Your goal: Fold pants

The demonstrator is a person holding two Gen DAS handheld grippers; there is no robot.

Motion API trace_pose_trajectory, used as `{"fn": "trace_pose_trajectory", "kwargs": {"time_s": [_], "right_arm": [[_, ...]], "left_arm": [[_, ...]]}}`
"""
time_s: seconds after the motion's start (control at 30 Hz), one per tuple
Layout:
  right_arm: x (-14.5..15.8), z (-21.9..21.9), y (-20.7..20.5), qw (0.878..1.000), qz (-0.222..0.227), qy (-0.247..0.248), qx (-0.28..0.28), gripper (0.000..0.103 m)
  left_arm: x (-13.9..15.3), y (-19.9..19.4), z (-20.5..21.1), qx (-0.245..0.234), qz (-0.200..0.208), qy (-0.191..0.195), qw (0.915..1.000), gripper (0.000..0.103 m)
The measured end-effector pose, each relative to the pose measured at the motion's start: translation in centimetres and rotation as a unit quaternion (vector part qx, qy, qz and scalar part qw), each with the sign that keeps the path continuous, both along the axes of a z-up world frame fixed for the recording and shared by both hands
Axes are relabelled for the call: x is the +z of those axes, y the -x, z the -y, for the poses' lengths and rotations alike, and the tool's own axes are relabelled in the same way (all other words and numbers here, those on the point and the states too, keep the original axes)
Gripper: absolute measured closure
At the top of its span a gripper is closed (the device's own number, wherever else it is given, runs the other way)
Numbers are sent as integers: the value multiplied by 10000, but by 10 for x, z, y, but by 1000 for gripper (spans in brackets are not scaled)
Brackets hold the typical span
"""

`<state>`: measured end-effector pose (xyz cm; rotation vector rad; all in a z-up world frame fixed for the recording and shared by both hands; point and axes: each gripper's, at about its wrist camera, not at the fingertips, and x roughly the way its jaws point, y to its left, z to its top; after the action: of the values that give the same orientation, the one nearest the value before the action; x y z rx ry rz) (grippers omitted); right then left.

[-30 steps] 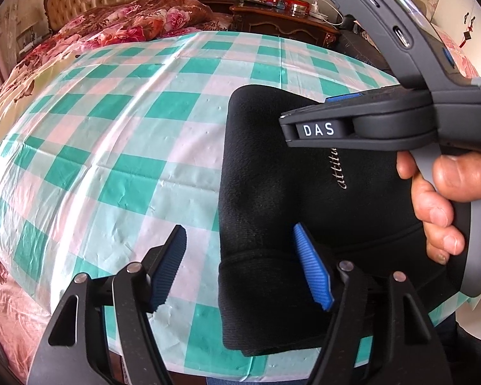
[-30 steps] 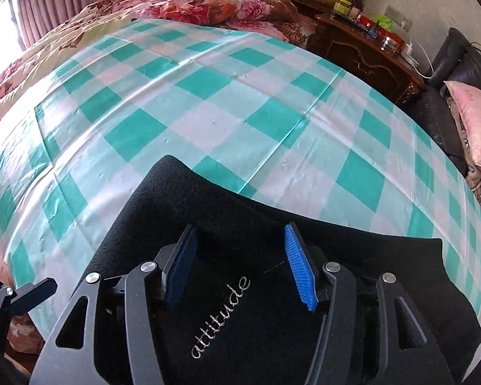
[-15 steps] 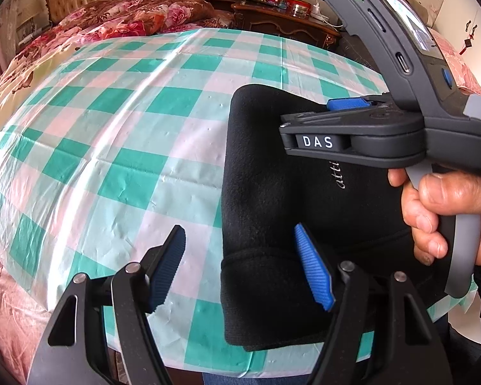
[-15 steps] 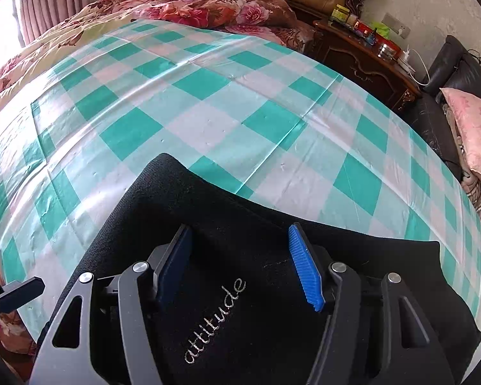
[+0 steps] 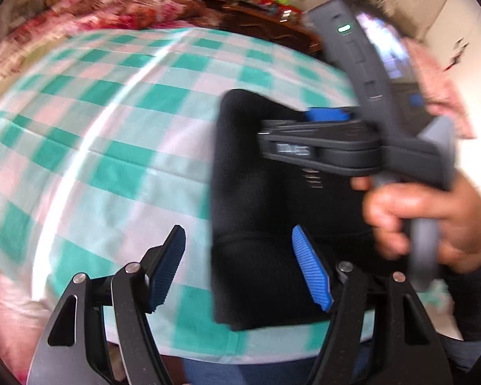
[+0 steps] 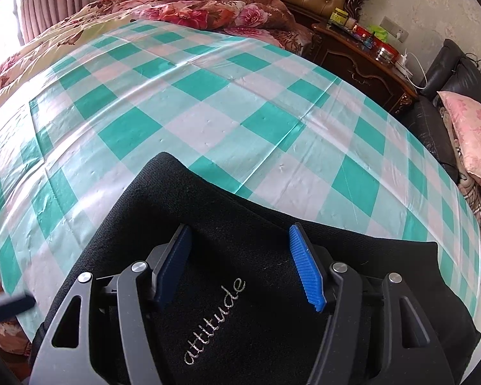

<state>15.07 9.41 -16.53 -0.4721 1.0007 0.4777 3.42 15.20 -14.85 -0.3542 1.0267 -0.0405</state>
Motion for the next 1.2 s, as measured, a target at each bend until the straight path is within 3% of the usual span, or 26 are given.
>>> {"fn": "trace_pose_trajectory", "kwargs": {"time_s": [0.03,0.1,0.17,0.3,0.37,0.6,0.7,0.87,1.03,1.2], "right_arm": [[0,0,0,10000,-5,-5,-7,41],[-1,0,0,10000,-23,-11,-7,40],[0,1,-2,10000,-64,-24,7,39],[9,12,-6,9994,-254,-238,33,39],[23,31,-8,9994,-112,-322,-107,39],[45,148,-15,9889,12,-654,-1332,38],[41,187,-13,9847,-4,-736,-1580,40],[10,219,-18,9802,-244,-820,-1786,55],[-1,223,-20,9789,-209,-926,-1810,55],[-3,225,-18,9784,-143,-990,-1811,55]], "left_arm": [[-2,2,1,-93,21,196,9998,34],[-11,3,5,-121,-83,166,9998,34],[-19,4,4,-99,-131,435,9989,34],[-24,6,2,-176,-91,594,9980,35],[-29,7,-4,-108,-83,913,9957,35],[-29,12,-4,-252,78,1005,9946,37],[-29,13,-4,-272,86,1053,9940,38],[-31,13,-11,-241,95,1271,9916,40],[-31,10,-11,-276,7,1344,9905,45],[-37,7,-23,-138,-190,1862,9822,42]]}}
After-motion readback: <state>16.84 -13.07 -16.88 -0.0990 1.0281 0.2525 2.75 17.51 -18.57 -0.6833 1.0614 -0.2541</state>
